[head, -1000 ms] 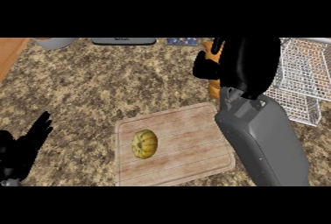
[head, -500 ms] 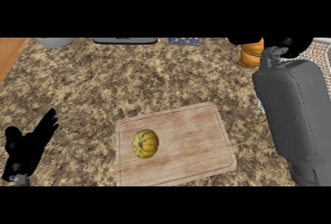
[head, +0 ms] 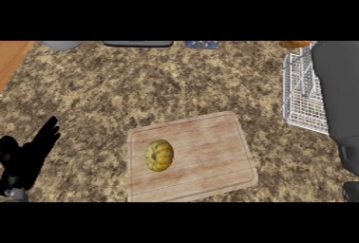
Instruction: Pick the croissant from the cutting board and place it in the tiered basket
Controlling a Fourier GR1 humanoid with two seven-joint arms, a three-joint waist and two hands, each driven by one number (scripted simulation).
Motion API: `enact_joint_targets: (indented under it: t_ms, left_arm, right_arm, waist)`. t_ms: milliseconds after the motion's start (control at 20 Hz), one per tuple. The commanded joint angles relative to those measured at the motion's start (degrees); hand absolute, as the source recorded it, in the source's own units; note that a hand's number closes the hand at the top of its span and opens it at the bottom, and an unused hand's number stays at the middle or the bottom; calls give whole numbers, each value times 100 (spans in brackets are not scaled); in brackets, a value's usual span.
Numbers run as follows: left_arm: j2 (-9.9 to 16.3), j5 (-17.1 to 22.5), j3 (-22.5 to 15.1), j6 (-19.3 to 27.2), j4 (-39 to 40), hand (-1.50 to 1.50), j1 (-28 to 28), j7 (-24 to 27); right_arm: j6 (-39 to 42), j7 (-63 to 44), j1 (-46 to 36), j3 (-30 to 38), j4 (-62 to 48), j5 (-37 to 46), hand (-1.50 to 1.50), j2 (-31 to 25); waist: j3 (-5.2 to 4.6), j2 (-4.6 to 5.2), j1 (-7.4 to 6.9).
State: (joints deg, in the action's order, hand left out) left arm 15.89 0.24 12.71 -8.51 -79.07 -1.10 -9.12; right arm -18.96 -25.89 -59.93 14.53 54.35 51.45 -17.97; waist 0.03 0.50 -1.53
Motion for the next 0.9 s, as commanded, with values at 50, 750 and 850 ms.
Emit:
enact_joint_targets:
  t_ms: [50, 750, 850]
  left_arm:
    - [-26, -31, -47, -32, -135, 0, -45, -100]
    - [-95, -158, -11, 58, 440, 0, 171, 199]
    - [-225, -182, -137, 188, -291, 0, -100, -76]
  right_arm:
    - [-216, 770, -541, 335, -1335, -310, 150, -355]
    - [1135, 1685, -1114, -1232, -2376, 1969, 150, -1960]
    - [1037, 1740, -1259, -1329, -2815, 2192, 150, -1971]
  waist:
    - [-1, -9, -4]
    - [-6, -9, 42]
    - [0, 4, -69]
